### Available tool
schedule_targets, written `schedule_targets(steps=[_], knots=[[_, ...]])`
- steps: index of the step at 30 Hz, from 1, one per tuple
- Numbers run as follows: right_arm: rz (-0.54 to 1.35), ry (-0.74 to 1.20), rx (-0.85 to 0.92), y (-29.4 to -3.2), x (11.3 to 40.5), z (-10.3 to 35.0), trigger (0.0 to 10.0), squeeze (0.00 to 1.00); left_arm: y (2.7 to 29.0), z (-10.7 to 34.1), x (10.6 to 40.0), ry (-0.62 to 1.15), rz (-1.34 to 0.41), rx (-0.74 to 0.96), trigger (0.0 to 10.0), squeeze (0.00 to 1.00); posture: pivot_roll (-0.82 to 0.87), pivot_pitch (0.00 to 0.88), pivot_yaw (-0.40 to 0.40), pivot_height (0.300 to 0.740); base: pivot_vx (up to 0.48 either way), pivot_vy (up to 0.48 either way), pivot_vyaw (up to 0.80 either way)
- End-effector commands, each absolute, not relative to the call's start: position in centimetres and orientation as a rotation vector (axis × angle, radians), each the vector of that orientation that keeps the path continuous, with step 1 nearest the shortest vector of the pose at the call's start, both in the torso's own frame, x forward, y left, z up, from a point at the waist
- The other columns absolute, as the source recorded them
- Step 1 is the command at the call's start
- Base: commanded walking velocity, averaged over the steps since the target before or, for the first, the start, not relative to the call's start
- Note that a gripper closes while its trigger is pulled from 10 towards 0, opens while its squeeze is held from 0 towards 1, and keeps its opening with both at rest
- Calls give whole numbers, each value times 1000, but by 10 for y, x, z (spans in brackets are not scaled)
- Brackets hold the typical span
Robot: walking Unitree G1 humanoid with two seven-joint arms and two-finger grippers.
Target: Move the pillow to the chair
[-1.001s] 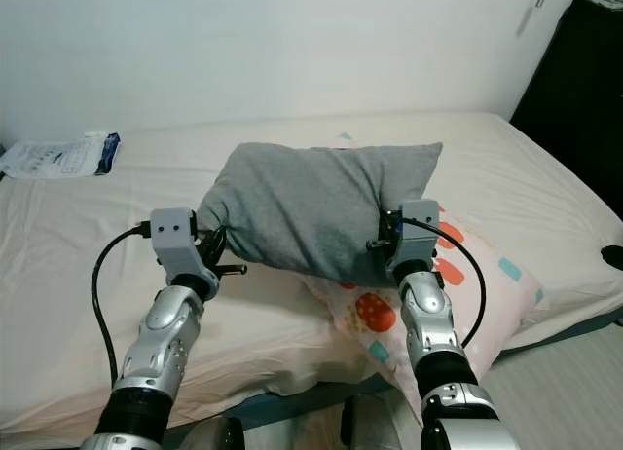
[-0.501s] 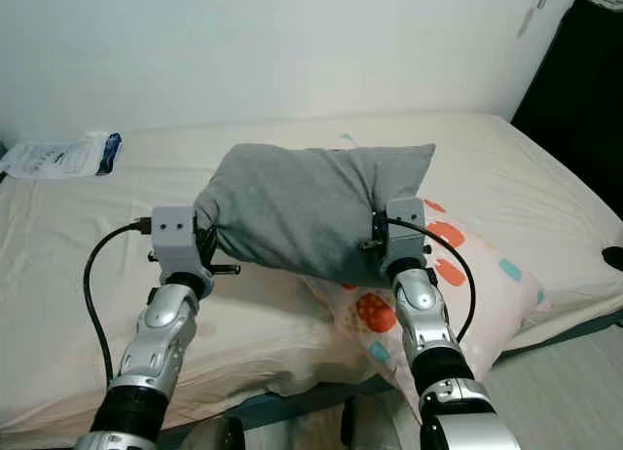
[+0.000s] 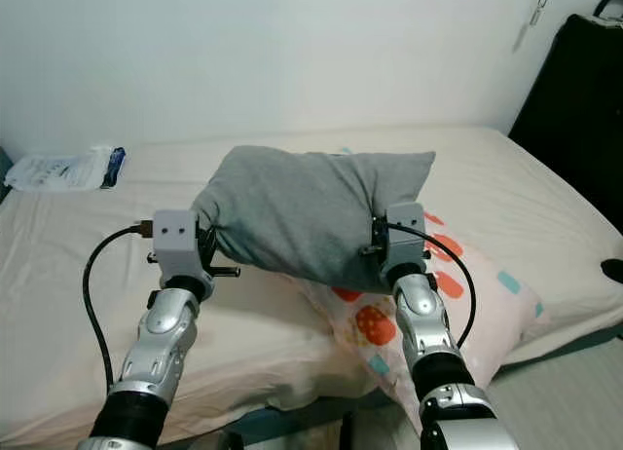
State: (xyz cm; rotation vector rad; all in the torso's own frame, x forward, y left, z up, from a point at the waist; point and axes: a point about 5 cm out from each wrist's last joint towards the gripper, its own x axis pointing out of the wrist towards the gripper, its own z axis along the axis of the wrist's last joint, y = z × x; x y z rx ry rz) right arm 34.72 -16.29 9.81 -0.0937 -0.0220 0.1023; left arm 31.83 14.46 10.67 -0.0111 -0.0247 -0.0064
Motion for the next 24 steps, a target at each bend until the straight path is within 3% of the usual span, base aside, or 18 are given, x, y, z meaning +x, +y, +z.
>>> schedule_targets(steps=[1,17,24], knots=[[117,-72,-121,-161,351,109,10000,0,141,121,322,-99,-20,9,10000,0,-8,0,-95,688,0,0,0],[131,-74,-122,-158,352,109,10000,0,142,122,323,-113,-17,9,10000,0,0,0,-101,738,0,0,0],[129,-77,-121,-158,352,109,10000,0,143,123,322,-118,-15,7,10000,0,0,0,-101,740,0,0,0]])
